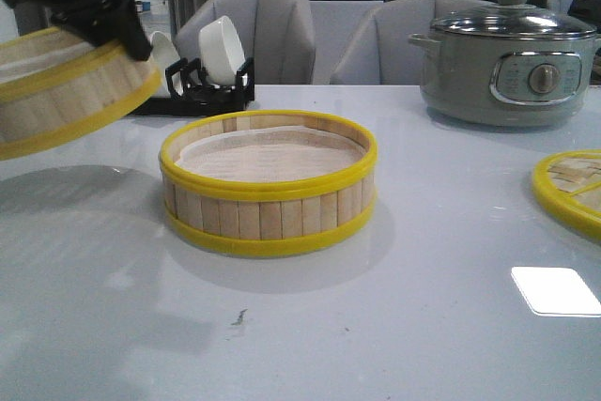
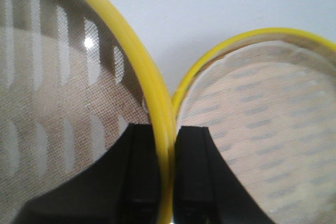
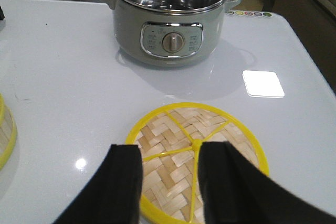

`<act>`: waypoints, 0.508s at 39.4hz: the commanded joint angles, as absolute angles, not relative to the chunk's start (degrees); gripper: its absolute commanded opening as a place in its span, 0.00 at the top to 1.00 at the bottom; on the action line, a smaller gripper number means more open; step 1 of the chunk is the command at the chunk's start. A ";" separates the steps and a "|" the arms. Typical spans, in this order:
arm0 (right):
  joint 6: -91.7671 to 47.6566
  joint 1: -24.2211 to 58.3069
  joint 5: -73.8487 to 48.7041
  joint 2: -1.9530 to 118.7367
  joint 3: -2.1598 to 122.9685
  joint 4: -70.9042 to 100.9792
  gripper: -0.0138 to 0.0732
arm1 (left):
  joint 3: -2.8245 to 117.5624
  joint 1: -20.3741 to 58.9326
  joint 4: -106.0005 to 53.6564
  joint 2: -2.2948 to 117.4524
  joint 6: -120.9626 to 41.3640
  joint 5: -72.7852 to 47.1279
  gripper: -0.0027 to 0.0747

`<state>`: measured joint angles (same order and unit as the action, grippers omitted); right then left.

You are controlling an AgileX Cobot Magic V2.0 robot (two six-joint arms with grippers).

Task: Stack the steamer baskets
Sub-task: 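Lift the basket with the left gripper over the center basket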

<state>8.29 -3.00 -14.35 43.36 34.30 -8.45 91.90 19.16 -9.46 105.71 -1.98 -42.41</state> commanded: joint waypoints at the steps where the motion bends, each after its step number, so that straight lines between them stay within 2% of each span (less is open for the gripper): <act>1: 8.00 -2.96 -9.91 43.35 36.64 -8.96 0.41 | 96.88 24.12 -9.99 101.85 -2.04 -40.78 0.85; 11: 8.00 -2.96 -9.96 43.35 36.64 -8.85 0.41 | 98.32 36.29 -9.88 104.14 -2.04 -40.41 0.85; 20: 8.00 -2.96 -10.77 43.35 36.64 -8.85 0.41 | 99.82 42.40 -7.69 108.85 -2.04 -41.45 0.85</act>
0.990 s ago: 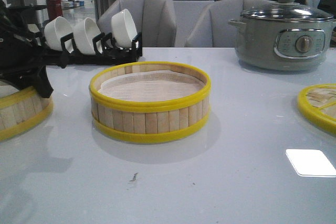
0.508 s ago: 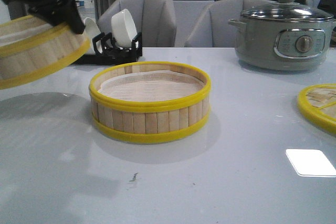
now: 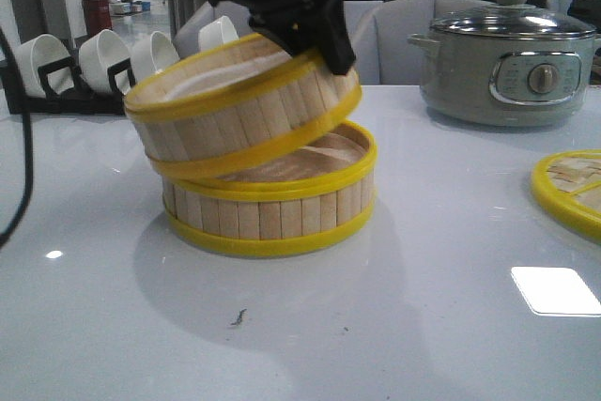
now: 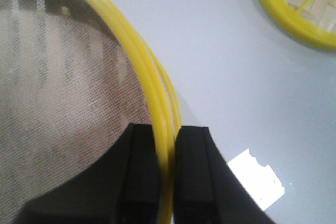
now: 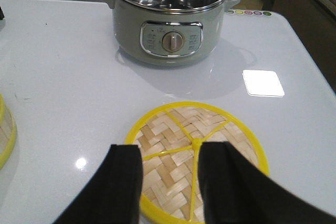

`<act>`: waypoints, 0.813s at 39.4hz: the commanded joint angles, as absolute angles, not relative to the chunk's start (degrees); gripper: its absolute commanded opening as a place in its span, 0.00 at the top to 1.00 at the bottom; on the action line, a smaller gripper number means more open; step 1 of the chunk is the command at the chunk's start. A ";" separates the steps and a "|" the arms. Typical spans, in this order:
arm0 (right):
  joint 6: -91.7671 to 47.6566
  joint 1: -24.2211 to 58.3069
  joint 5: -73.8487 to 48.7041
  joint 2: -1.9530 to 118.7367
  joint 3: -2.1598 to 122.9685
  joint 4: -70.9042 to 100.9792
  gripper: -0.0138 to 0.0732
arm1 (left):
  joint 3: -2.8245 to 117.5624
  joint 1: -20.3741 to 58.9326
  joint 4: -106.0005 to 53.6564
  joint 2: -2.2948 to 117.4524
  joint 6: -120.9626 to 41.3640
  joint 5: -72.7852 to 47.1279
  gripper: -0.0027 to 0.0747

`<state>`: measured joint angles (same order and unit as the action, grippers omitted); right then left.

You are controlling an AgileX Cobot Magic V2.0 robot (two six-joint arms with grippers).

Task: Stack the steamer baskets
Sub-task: 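Lift the basket with the left gripper over the center basket, then lower the held basket onto the center basket and open the left gripper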

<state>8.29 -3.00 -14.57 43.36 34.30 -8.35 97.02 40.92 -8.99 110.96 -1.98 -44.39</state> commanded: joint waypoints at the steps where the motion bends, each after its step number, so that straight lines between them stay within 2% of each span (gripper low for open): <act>1: 8.00 -2.96 -10.95 43.35 36.64 -8.85 0.41 | 100.04 42.73 -7.70 109.33 -2.04 -41.60 0.85; 32: 8.00 -2.96 -14.76 43.35 36.64 -8.85 0.41 | 100.26 43.61 -7.93 112.92 -2.04 -37.87 0.85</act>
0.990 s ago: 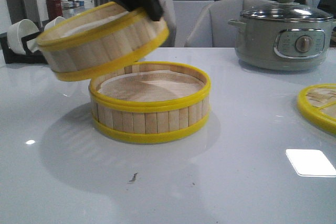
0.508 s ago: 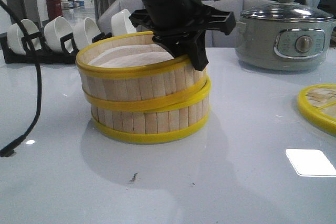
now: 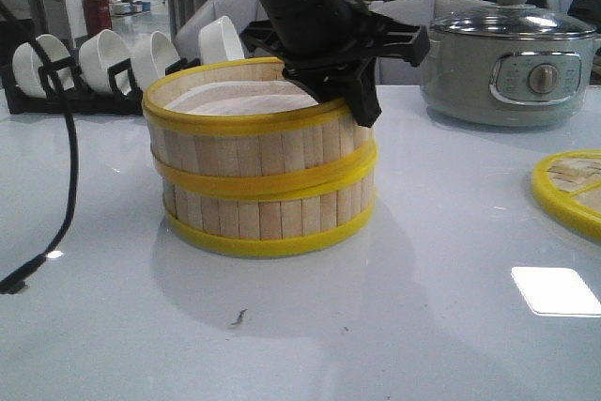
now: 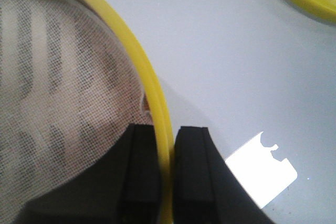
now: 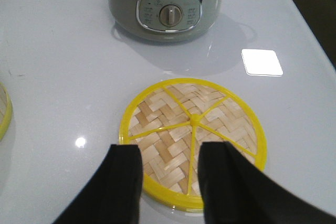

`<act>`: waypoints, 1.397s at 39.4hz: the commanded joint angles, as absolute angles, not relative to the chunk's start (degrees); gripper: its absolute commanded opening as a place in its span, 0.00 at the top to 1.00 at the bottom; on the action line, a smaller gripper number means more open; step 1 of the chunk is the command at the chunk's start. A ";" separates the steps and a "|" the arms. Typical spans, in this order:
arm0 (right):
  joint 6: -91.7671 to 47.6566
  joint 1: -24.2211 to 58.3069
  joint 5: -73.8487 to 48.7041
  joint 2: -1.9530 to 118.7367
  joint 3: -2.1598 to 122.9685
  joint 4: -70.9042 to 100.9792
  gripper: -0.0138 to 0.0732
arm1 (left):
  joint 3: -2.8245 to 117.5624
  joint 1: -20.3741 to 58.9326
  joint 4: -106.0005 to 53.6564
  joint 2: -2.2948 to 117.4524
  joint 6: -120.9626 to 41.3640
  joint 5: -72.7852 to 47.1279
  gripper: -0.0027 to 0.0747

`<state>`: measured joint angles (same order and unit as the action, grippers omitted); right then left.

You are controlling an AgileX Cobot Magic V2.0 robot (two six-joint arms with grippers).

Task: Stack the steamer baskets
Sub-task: 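Lower the held basket onto the center basket and open the left gripper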

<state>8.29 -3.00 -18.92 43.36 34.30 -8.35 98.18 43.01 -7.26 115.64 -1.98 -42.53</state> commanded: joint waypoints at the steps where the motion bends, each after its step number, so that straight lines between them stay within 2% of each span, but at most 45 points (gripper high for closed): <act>1: 8.00 -2.96 -14.76 43.35 36.64 -8.85 0.41 | 100.26 43.61 -7.93 112.92 -2.04 -37.87 0.85; 40: 8.00 -2.96 -15.53 43.35 36.64 -8.85 0.41 | 100.26 43.61 -9.59 112.92 -2.04 -35.89 0.84; 45: 8.00 -2.96 -15.53 43.35 36.64 -8.85 0.41 | 100.39 43.61 -9.59 112.92 -2.04 -36.29 0.73; 51: 8.00 -2.96 -15.53 43.35 36.64 -8.85 0.41 | 102.63 43.61 -8.78 112.92 -2.04 -37.74 0.50; 55: 8.00 -2.96 -15.53 43.35 36.64 -8.85 0.41 | 104.63 43.61 -7.53 112.92 -2.04 -38.75 0.45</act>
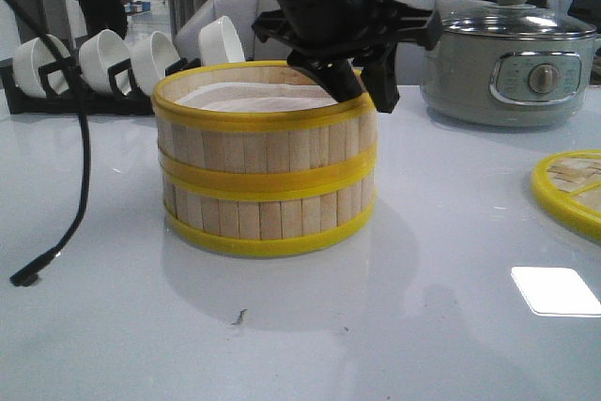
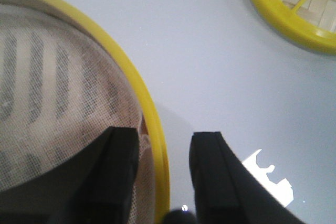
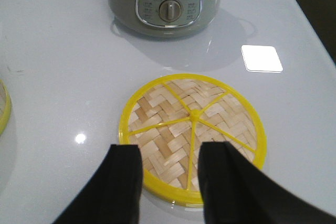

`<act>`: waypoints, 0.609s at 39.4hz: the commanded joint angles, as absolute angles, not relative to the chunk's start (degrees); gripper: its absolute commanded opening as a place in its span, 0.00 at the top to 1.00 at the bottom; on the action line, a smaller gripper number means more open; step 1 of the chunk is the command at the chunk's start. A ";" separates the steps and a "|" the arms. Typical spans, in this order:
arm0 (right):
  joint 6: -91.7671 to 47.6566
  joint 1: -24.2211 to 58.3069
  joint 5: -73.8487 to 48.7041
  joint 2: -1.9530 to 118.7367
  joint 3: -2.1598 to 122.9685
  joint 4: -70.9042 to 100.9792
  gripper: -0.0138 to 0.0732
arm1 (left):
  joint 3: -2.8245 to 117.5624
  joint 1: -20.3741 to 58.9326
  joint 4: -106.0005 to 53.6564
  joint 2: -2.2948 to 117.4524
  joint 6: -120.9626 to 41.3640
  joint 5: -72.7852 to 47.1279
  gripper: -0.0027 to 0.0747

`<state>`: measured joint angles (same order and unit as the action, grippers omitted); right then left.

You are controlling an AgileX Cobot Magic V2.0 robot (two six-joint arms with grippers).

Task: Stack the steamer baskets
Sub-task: 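Raise the left gripper away from the stacked baskets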

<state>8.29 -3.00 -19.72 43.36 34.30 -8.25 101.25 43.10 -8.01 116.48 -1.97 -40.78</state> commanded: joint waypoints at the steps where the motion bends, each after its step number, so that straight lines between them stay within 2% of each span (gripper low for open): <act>1: 8.00 -2.96 -15.53 43.35 36.64 -8.85 0.41 | 105.31 43.61 -7.41 112.92 -2.04 -39.33 0.44; 11: 8.00 -2.96 -15.53 43.35 36.64 -8.85 0.41 | 111.44 43.61 -5.89 112.92 -2.04 -45.29 0.47; 14: 8.00 -2.96 -15.46 43.35 36.64 -8.85 0.41 | 113.14 43.61 -3.49 112.80 -2.04 -47.61 0.64; 17: 8.00 -2.96 -15.46 43.35 36.64 -8.85 0.41 | 113.87 43.33 0.00 111.88 -2.04 -49.17 0.88; 19: 8.00 -2.96 -15.46 43.35 36.64 -8.85 0.41 | 113.87 42.72 0.31 110.63 -2.04 -49.30 0.83; 24: 8.00 -2.96 -15.46 43.35 36.64 -8.85 0.41 | 113.87 39.02 0.00 105.80 -1.52 -49.30 0.85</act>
<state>8.29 -3.00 -19.72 43.36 34.30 -8.25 111.55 41.43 -0.72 113.25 -2.17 -51.99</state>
